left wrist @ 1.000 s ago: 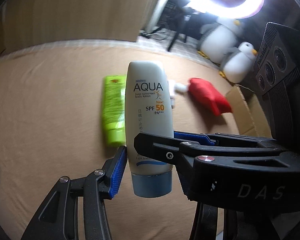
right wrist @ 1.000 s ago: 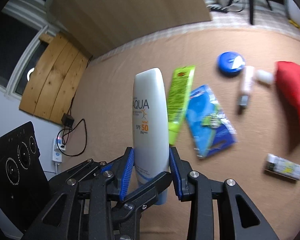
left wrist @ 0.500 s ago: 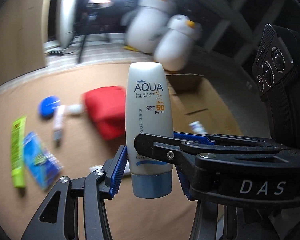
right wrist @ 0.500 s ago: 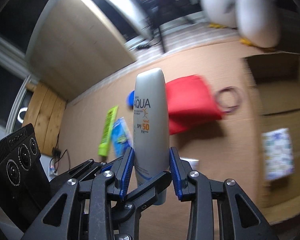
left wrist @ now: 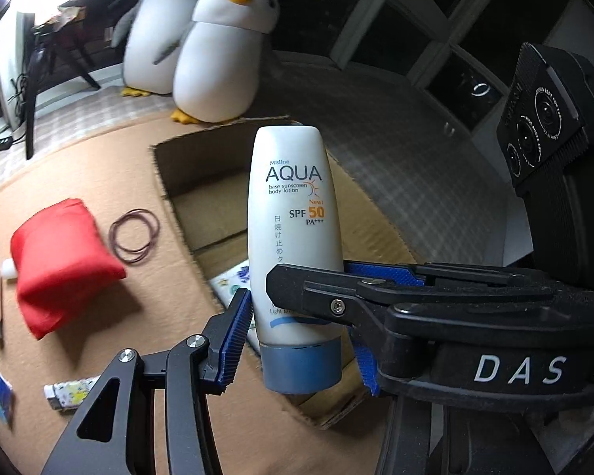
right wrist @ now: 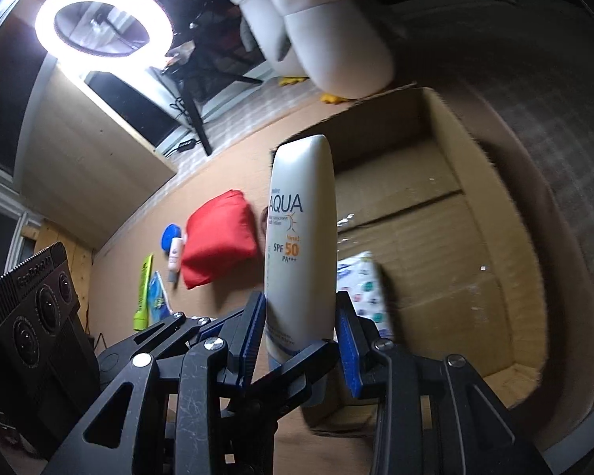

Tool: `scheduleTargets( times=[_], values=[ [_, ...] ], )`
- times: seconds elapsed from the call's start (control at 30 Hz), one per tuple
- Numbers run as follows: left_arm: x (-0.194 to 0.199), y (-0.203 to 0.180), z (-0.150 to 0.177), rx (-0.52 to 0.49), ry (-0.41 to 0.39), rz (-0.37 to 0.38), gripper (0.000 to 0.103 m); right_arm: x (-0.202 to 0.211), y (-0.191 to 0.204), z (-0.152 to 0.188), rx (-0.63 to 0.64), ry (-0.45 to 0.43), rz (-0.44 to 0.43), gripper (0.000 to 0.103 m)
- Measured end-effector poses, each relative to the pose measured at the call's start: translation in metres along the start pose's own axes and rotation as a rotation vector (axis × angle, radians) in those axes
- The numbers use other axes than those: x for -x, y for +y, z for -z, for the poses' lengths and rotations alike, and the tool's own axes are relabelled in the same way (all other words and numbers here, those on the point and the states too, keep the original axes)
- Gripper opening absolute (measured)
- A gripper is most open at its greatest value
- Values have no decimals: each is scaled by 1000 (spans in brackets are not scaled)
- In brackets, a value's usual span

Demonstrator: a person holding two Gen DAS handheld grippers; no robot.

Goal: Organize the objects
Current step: 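Carry the sunscreen tube with the right gripper into the box and release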

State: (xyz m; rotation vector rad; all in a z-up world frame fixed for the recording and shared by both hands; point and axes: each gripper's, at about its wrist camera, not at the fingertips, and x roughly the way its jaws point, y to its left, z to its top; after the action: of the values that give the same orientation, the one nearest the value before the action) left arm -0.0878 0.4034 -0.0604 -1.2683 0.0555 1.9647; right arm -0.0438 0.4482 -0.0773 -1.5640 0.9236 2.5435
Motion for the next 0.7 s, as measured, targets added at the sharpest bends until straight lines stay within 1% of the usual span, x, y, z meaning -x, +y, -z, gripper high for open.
scheduleTargets(
  times=[0.07,0.1,0.13,0.17,0.2,0.37,0.53,0.7],
  values=[
    [-1,-3,1,0,6,-14,53,3,-2,1,-3,-15,18,33],
    [1,0,3,0,7,-14,55,6,-4,0,-5,-26,33,36],
    [2,1,4,4,6,-16,57,8,-6,0,-9,-34,46,40],
    [5,3,7,7,5,-21,57,9,-8,0,-14,-42,53,50],
    [9,7,10,10,4,-26,57,12,-8,0,-23,-55,62,56],
    [28,27,20,36,-8,-61,59,14,0,3,-5,-72,80,57],
    [54,58,36,82,-22,-111,62,9,24,10,41,-75,93,57],
    [86,103,59,149,-32,-193,64,0,58,12,103,-82,78,57]
  ],
)
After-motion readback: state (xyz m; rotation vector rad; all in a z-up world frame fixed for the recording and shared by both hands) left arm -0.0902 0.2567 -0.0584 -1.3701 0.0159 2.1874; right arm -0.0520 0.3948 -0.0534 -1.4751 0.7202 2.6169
